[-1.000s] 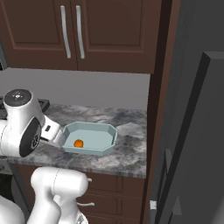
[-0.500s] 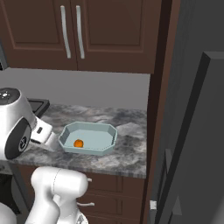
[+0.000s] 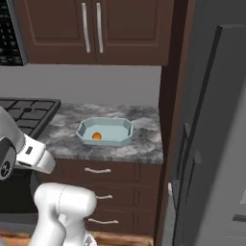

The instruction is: Pick the kiwi and tangerine from the fridge and place them inside the tupperware on the counter.

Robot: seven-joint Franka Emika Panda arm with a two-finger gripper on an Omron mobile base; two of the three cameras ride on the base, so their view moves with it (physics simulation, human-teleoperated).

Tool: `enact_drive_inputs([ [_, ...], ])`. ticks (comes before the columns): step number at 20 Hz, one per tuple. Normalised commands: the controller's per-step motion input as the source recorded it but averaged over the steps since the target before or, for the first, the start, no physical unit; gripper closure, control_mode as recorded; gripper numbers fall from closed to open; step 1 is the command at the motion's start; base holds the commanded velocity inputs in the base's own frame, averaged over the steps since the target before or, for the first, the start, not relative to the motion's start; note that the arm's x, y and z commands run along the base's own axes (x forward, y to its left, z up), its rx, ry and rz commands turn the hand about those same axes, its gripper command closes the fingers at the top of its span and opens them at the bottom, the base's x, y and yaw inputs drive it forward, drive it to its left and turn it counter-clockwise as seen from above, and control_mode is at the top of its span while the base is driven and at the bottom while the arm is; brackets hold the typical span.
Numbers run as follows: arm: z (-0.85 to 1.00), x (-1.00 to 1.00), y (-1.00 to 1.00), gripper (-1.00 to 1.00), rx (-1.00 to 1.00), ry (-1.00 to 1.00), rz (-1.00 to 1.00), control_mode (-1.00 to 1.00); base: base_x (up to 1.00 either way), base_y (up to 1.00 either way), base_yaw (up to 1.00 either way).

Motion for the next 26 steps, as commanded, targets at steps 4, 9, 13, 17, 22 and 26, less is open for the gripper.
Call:
enact_drive_inputs([
  [4,0.0,0.0,0.0,-1.0,0.0,0.0,0.0,1.0,-0.99,0.34,-0.67],
  [9,0.0,0.0,0.0,-1.0,0.0,0.0,0.0,1.0,-0.82,0.31,-1.0],
  [13,0.0,0.0,0.0,-1.0,0.0,0.0,0.0,1.0,-0.57,0.06,-1.0],
  [17,0.0,0.0,0.0,-1.0,0.0,0.0,0.0,1.0,-0.01,-0.47,-1.0],
  [22,0.0,0.0,0.0,-1.0,0.0,0.0,0.0,1.0,0.39,-0.97,-0.98],
  [26,0.0,0.0,0.0,-1.0,0.0,0.0,0.0,1.0,0.54,-0.85,-0.46],
])
